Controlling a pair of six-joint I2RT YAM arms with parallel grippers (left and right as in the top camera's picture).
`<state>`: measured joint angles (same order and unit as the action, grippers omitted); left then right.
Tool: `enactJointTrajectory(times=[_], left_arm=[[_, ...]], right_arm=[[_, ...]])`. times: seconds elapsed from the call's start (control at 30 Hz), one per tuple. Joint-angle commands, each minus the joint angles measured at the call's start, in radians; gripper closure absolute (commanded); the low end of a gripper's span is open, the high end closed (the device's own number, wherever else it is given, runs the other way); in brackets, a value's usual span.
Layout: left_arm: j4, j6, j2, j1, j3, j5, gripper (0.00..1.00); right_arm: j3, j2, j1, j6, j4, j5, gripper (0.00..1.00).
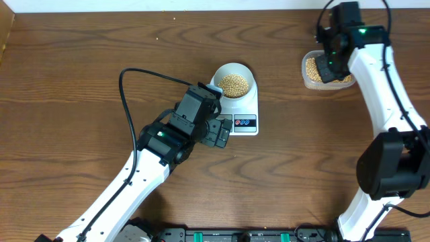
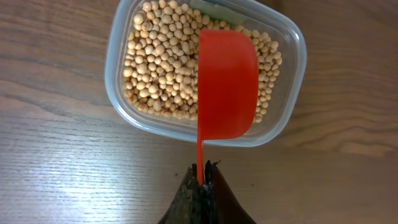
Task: Scoop item into bowl and weigh 50g on scale
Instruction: 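Dip the red scoop into the soybeans and lift it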
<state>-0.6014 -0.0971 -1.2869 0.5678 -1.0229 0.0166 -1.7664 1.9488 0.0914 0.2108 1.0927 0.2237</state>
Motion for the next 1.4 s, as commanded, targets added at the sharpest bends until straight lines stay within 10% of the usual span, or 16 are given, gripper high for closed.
enactJointTrajectory(times=[0.0,0.43,0.93,1.37], left_arm=[[0.000,0.010,0.000,0.000,-0.004,-0.002,0.00],[0.000,0.010,0.000,0.000,-0.004,-0.002,0.00],[0.000,0.010,0.000,0.000,-0.004,-0.002,0.00],[0.000,0.010,0.000,0.000,-0.004,-0.002,0.00]], right_arm=[[-0.014,-0.021,0.047,-0.047,0.001,0.139,0.98],[-0.014,-0.034,0.029,-0.059,-0.005,0.034,0.99],[-0.014,-0.168,0.028,0.123,-0.110,-0.703,0.99],[-0.014,-0.164,0.040,0.157,-0.098,-0.728,0.99]])
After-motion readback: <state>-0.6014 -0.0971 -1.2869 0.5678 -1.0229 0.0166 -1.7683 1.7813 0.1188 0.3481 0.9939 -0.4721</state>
